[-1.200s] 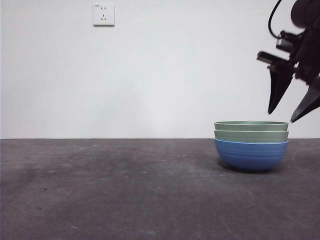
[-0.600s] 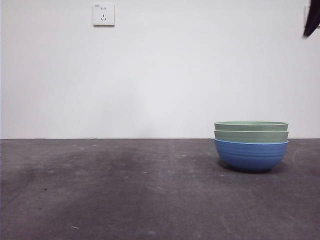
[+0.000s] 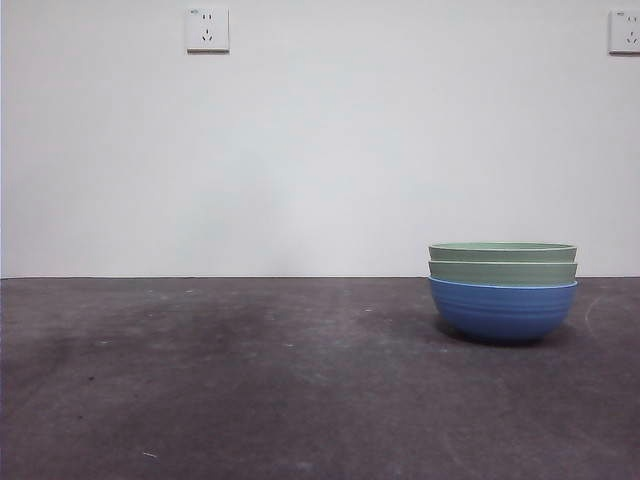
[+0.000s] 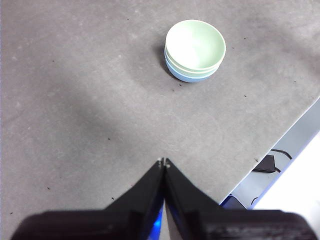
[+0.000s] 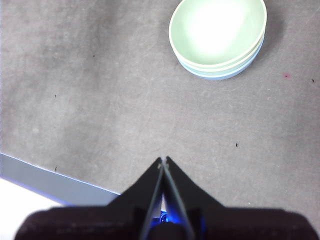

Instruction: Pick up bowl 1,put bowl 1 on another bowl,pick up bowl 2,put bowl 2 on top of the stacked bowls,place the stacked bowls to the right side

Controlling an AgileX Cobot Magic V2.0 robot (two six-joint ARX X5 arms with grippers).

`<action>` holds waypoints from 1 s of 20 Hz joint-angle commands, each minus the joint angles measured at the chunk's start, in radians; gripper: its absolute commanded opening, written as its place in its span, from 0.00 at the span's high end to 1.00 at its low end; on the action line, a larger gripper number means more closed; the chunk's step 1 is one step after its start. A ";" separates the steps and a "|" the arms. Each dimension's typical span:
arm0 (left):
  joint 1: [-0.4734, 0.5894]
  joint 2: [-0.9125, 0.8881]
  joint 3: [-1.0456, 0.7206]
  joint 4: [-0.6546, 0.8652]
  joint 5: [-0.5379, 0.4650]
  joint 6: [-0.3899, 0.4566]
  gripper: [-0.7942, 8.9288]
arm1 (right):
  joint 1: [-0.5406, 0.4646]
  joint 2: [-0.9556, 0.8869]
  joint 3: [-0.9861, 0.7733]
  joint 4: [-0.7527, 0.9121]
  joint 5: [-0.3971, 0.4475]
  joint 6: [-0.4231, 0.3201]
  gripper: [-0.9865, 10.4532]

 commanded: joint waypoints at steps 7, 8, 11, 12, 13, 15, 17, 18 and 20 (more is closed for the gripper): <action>0.002 -0.001 0.000 -0.027 0.000 0.011 0.92 | 0.001 -0.001 -0.008 0.001 0.006 -0.002 0.91; 0.001 -0.001 0.000 -0.026 0.000 0.011 0.92 | 0.001 -0.001 -0.008 0.001 0.006 -0.002 0.91; 0.011 -0.013 -0.001 -0.015 -0.010 0.021 0.92 | 0.001 0.000 -0.008 0.001 0.006 -0.002 0.91; 0.025 -0.029 -0.001 0.005 -0.027 0.056 0.92 | 0.001 0.000 -0.008 0.002 0.006 -0.002 0.91; 0.051 -0.054 -0.002 0.055 -0.030 0.082 0.92 | 0.001 -0.001 -0.008 0.002 0.005 -0.002 0.91; 0.115 -0.127 -0.027 0.230 -0.008 0.145 0.92 | 0.001 -0.001 -0.008 0.002 0.005 -0.002 0.91; 0.192 -0.230 -0.120 0.426 0.046 0.165 0.92 | 0.001 0.000 -0.008 0.002 0.006 -0.002 0.91; 0.233 -0.291 -0.205 0.534 0.068 0.165 0.92 | 0.001 0.000 -0.008 0.002 0.006 -0.002 0.91; 0.314 -0.435 -0.435 0.760 0.077 0.169 0.92 | 0.001 -0.001 -0.008 0.002 0.005 -0.002 0.91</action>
